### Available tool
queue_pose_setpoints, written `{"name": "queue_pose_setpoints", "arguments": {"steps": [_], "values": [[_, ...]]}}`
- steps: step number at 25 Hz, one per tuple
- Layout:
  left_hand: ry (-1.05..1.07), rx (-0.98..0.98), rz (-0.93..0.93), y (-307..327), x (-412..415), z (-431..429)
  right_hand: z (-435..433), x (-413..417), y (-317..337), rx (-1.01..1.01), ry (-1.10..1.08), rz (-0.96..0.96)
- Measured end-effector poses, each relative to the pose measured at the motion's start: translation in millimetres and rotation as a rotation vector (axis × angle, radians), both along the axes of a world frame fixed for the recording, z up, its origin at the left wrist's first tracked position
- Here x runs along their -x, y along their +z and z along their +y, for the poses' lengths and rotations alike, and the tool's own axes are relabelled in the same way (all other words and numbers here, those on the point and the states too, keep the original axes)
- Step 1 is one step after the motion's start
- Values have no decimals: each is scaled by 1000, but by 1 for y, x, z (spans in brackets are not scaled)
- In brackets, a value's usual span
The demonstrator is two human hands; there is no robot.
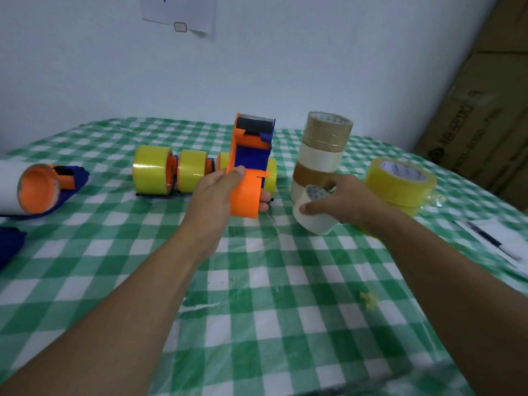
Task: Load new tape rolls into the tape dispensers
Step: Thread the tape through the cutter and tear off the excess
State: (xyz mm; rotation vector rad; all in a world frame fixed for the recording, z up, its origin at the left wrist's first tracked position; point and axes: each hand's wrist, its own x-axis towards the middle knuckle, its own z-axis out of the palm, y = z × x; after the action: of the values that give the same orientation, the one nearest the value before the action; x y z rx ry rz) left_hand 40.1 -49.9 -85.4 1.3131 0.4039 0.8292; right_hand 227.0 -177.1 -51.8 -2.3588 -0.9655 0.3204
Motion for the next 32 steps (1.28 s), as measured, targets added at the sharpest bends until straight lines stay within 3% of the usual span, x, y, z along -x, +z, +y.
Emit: {"name": "queue_pose_setpoints", "arguments": {"steps": [5,13,25,32], "values": [[18,-9,26,-4,-1,6,5,-10,-15,132,-36,-153],[2,4,32,-7,-3,6,3,-7,-17,166,1,-127],[-3,14,60,-8,-3,3,-7,-1,-15,138,8,-63],[-72,32,10,-2,-3,-9,-25,14,19,-35,34,-160]]}}
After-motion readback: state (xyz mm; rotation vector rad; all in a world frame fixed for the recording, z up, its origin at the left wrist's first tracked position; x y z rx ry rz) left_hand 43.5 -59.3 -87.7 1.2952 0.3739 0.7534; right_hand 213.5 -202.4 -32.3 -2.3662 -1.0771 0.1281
